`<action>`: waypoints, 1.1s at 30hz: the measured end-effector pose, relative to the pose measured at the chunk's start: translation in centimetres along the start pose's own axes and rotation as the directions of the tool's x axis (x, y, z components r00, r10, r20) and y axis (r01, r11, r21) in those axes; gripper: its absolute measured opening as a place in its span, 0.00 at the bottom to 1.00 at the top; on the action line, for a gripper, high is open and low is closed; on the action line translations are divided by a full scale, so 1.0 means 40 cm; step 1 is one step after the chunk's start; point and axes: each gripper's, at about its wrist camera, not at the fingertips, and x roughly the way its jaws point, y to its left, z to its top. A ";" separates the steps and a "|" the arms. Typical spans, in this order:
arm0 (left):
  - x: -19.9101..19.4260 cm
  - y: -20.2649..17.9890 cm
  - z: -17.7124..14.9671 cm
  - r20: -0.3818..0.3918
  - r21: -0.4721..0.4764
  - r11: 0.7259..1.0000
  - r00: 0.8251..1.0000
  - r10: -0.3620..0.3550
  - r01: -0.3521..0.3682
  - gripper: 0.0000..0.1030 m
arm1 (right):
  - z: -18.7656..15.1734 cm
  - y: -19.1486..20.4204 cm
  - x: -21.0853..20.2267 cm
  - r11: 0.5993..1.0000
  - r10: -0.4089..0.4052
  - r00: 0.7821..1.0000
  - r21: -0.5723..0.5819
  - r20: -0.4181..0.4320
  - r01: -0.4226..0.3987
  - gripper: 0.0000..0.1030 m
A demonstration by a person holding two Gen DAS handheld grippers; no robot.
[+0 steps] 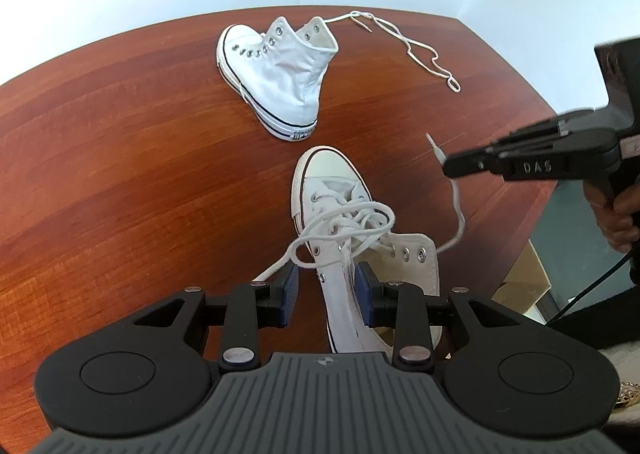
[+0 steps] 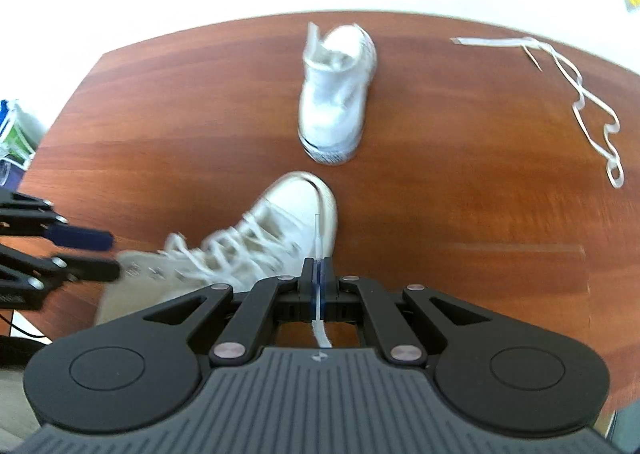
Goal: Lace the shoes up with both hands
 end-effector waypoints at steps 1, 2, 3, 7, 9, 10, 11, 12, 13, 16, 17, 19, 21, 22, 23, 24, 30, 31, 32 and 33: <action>-0.001 0.001 -0.001 0.000 -0.001 1.000 1.000 0.001 -0.001 0.33 | 0.009 0.010 -0.001 1.000 0.010 1.000 -0.011 0.004 -0.009 0.01; -0.001 0.002 -0.001 -0.001 -0.002 1.000 1.000 0.001 -0.001 0.33 | 0.019 0.023 0.002 0.999 0.022 1.000 -0.025 0.006 -0.022 0.01; -0.001 0.004 -0.002 -0.002 -0.004 1.000 1.000 0.002 -0.002 0.33 | 0.023 0.030 0.003 0.999 0.027 1.000 -0.032 0.007 -0.027 0.01; -0.003 0.006 -0.003 -0.006 -0.001 1.000 1.000 0.008 -0.008 0.33 | 0.045 0.072 0.014 0.994 0.066 0.998 -0.086 0.001 -0.066 0.01; -0.004 0.005 -0.004 -0.006 0.001 1.000 1.000 0.010 -0.009 0.33 | 0.051 0.087 0.020 0.991 0.085 0.996 -0.105 -0.006 -0.085 0.01; -0.004 0.005 -0.004 -0.007 0.003 1.000 1.000 0.011 -0.011 0.33 | 0.053 0.095 0.023 0.989 0.094 0.995 -0.114 -0.009 -0.095 0.01; -0.004 0.005 -0.004 -0.007 0.004 1.000 1.000 0.012 -0.012 0.33 | 0.056 0.102 0.026 0.987 0.104 0.995 -0.123 -0.012 -0.104 0.01; -0.004 0.006 -0.004 -0.007 0.005 1.000 1.000 0.012 -0.012 0.33 | 0.058 0.108 0.027 0.986 0.109 0.994 -0.128 -0.015 -0.110 0.01; -0.004 0.006 -0.003 -0.007 0.005 1.000 1.000 0.014 -0.014 0.33 | 0.060 0.119 0.030 0.983 0.122 0.992 -0.138 -0.020 -0.124 0.01; -0.002 0.007 -0.003 -0.011 0.006 1.000 1.000 0.021 -0.021 0.33 | 0.066 0.145 0.040 0.973 0.154 0.987 -0.165 -0.039 -0.159 0.01; -0.002 0.007 -0.003 -0.011 0.006 1.000 1.000 0.023 -0.023 0.33 | 0.067 0.155 0.045 0.969 0.166 0.985 -0.176 -0.047 -0.172 0.01; -0.001 0.009 -0.003 -0.012 0.005 1.000 1.000 0.024 -0.024 0.34 | 0.066 0.168 0.049 0.963 0.180 0.982 -0.191 -0.060 -0.189 0.01; 0.000 0.010 -0.003 -0.013 0.004 1.000 1.000 0.026 -0.025 0.34 | 0.064 0.180 0.056 0.957 0.191 0.979 -0.207 -0.077 -0.203 0.01; 0.000 0.010 -0.003 -0.013 0.003 1.000 1.000 0.026 -0.026 0.34 | 0.063 0.183 0.057 0.955 0.193 0.978 -0.212 -0.082 -0.206 0.01; 0.001 0.011 -0.003 -0.013 0.002 1.000 1.000 0.027 -0.027 0.34 | 0.058 0.188 0.060 0.952 0.197 0.976 -0.219 -0.092 -0.213 0.01; 0.001 0.011 -0.003 -0.013 0.001 1.000 1.000 0.027 -0.027 0.34 | 0.054 0.189 0.061 0.950 0.200 0.975 -0.224 -0.100 -0.218 0.01; 0.001 0.012 -0.004 -0.012 -0.004 1.000 0.999 0.031 -0.031 0.34 | 0.032 0.196 0.069 0.939 0.190 0.971 -0.264 -0.143 -0.222 0.01; 0.001 0.012 -0.004 -0.012 -0.006 0.999 0.999 0.031 -0.032 0.34 | 0.029 0.196 0.072 0.937 0.186 0.971 -0.270 -0.152 -0.222 0.01; 0.001 0.012 -0.005 -0.012 -0.007 0.999 0.999 0.032 -0.032 0.34 | 0.025 0.196 0.074 0.935 0.183 0.970 -0.276 -0.161 -0.222 0.01; 0.001 0.011 -0.005 -0.012 -0.008 0.999 0.999 0.032 -0.032 0.34 | 0.023 0.196 0.075 0.934 0.179 0.970 -0.281 -0.165 -0.221 0.01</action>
